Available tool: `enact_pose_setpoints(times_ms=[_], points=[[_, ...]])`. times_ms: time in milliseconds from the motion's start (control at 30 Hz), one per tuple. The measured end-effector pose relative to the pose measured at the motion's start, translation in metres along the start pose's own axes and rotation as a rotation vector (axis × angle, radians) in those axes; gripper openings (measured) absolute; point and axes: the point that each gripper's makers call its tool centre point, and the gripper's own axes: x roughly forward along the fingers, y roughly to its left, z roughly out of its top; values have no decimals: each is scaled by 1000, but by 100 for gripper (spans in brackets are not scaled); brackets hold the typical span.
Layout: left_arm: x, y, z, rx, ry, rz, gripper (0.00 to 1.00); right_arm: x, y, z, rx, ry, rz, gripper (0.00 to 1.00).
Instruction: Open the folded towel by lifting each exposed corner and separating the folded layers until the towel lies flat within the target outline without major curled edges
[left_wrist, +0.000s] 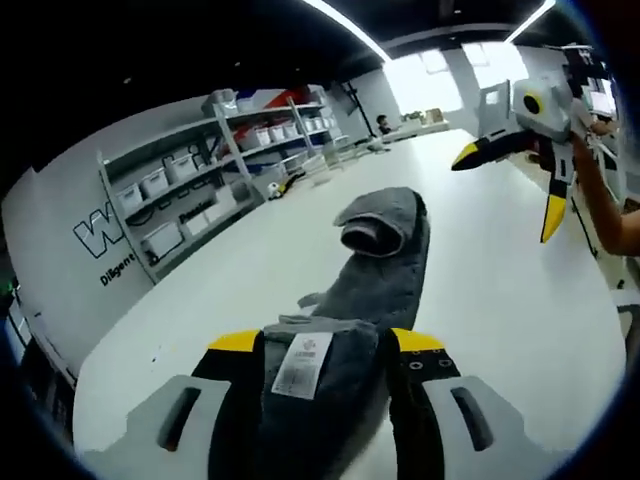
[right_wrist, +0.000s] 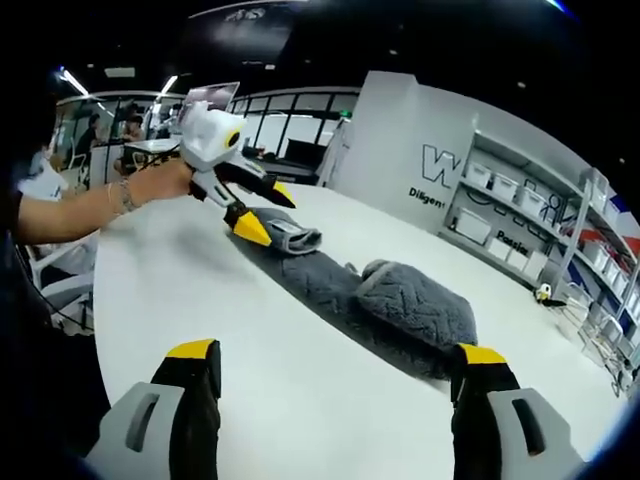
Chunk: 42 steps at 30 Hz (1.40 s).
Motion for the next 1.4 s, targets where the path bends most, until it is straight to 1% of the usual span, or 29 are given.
enact_pose_setpoints(times_ms=[33,67,133,233,267,333,433,567,667,800,867,1033,1233,1300,1367,1400], points=[[1,-2,0,-5,-1,-14,43,0,0,0,1,-3,2,97],[1,-2,1,-5,-3,-15,42,0,0,0,3,-6,3,97],[0,1,1,18,-1,8,39,1,-1,-1,9,-4,4,97],[2,-5,0,-11,0,-29,39,2,1,-1,12,-5,3,96],[2,-6,0,-7,0,-27,39,3,1,-1,11,-5,4,96],[3,-7,-3,11,13,-26,36,3,4,-1,9,-6,7,96],[5,-9,-6,12,19,-37,30,5,6,-1,8,-5,13,96],[9,-13,-12,13,36,-48,28,6,8,-2,7,-1,20,96],[9,-17,-14,19,33,-62,20,6,7,-3,7,0,20,96],[6,-21,-12,24,23,-58,10,5,8,-3,9,-2,20,96],[4,-23,-10,25,16,-56,8,5,8,-4,8,1,21,96],[1,-23,-8,25,6,-41,5,4,8,-3,10,-3,22,95],[-6,-17,0,5,-25,-9,4,5,7,-3,11,-1,22,96],[-11,-11,3,-7,-42,14,4,6,6,-3,9,3,19,96],[-14,-5,5,-40,-52,38,4,6,6,-2,7,3,20,96],[-17,0,9,-59,-78,59,4,6,7,-1,8,1,21,96]])
